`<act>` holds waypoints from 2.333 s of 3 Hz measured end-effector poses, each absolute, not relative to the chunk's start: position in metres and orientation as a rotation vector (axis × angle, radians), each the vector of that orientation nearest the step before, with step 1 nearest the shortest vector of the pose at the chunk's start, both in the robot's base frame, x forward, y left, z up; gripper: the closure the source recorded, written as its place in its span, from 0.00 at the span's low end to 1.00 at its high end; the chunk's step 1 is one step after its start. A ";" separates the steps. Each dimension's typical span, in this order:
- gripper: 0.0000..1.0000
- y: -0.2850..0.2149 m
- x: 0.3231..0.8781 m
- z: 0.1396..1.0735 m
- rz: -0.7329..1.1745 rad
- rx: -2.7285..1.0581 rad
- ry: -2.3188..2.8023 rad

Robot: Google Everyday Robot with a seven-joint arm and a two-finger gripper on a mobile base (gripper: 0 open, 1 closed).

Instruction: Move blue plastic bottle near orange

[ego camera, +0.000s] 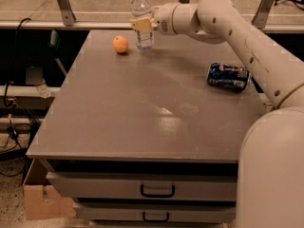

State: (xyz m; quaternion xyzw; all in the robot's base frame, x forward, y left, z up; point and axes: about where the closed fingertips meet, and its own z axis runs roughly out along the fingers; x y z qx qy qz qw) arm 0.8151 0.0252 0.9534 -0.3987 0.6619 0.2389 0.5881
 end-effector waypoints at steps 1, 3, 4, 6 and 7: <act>1.00 0.034 0.824 0.945 0.586 -0.920 1.547; 0.61 0.036 0.831 0.931 0.604 -0.897 1.586; 0.38 0.036 0.832 0.925 0.611 -0.889 1.597; 0.00 0.036 0.829 0.920 0.615 -0.880 1.610; 0.00 0.027 0.824 0.925 0.590 -0.878 1.604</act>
Offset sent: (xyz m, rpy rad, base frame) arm 0.0214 0.0060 -0.0228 0.0259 0.0671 -0.0154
